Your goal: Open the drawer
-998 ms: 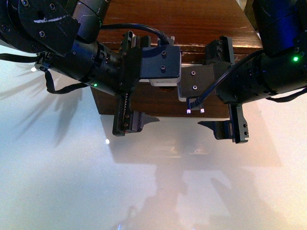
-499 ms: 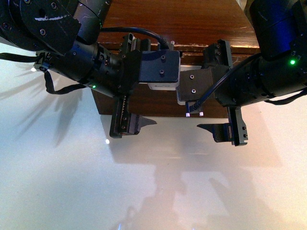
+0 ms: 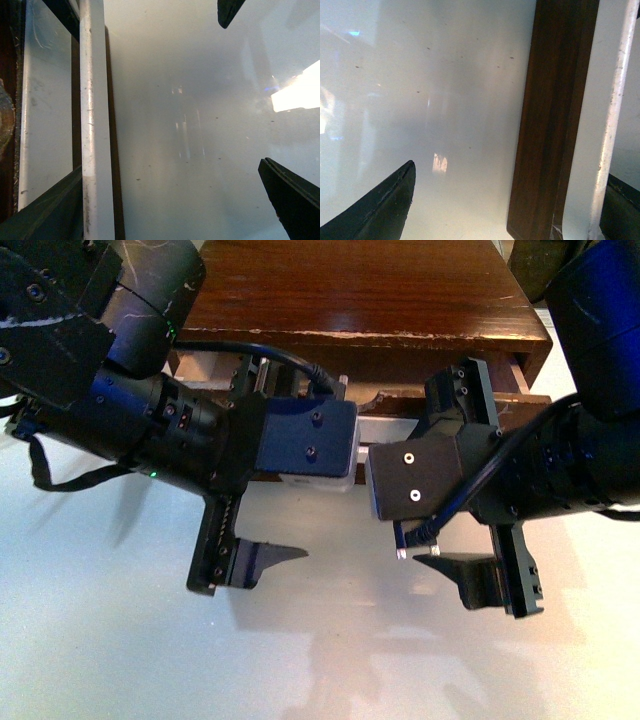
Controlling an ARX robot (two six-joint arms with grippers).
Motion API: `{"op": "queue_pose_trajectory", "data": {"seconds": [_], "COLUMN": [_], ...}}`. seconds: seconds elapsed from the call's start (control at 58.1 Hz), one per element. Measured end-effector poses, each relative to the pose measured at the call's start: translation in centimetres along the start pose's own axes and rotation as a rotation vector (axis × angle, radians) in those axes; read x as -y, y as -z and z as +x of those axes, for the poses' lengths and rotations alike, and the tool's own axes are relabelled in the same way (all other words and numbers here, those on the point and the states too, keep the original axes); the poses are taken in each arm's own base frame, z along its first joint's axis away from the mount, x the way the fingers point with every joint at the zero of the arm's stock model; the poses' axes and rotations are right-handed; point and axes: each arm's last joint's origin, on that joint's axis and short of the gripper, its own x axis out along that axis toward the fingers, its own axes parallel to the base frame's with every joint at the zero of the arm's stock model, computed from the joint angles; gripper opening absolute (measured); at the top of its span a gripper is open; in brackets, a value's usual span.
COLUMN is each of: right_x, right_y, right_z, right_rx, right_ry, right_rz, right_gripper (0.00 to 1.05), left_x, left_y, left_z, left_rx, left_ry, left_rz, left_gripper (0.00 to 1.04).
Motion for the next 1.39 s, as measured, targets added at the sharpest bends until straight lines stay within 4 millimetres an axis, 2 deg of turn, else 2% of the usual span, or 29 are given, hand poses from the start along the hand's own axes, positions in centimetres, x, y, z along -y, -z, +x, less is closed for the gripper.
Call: {"op": "queue_pose_trajectory", "data": {"seconds": [0.138, 0.396, 0.654, 0.791, 0.963, 1.135, 1.29, 1.394], "right_x": [-1.7, -3.0, -3.3, -3.1, -1.8, -0.8, -1.4, -2.2], "right_y": [-0.9, -1.6, -1.8, -1.8, -1.6, -0.7, 0.3, 1.2], "right_z": [-0.9, -1.6, -1.7, -2.5, -4.9, -8.6, -12.1, -14.8], "right_rx": [0.015, 0.019, 0.017, 0.037, 0.059, 0.092, 0.142, 0.167], "right_ry": [-0.017, -0.028, -0.007, 0.012, 0.089, 0.198, 0.297, 0.415], "right_rz": [-0.018, -0.034, -0.030, -0.003, 0.050, 0.166, 0.337, 0.505], "right_gripper": [0.96, 0.96, 0.96, 0.96, 0.96, 0.96, 0.96, 0.96], "left_x": [1.6, 3.0, 3.6, 3.6, 2.6, 1.7, 2.0, 2.1], "left_y": [-0.1, 0.0, 0.0, -0.1, -0.3, -0.4, 0.1, 0.4], "left_z": [-0.8, -2.0, -2.6, -3.7, -6.0, -9.8, -14.6, -16.4], "left_rx": [0.005, 0.010, 0.009, 0.032, 0.067, 0.129, 0.215, 0.243], "left_ry": [0.026, 0.033, 0.008, -0.029, -0.116, -0.257, -0.435, -0.500], "left_rz": [0.013, 0.001, -0.005, -0.052, -0.125, -0.253, -0.454, -0.574], "left_gripper": [0.96, 0.96, 0.96, 0.96, 0.96, 0.96, 0.96, 0.96]}}
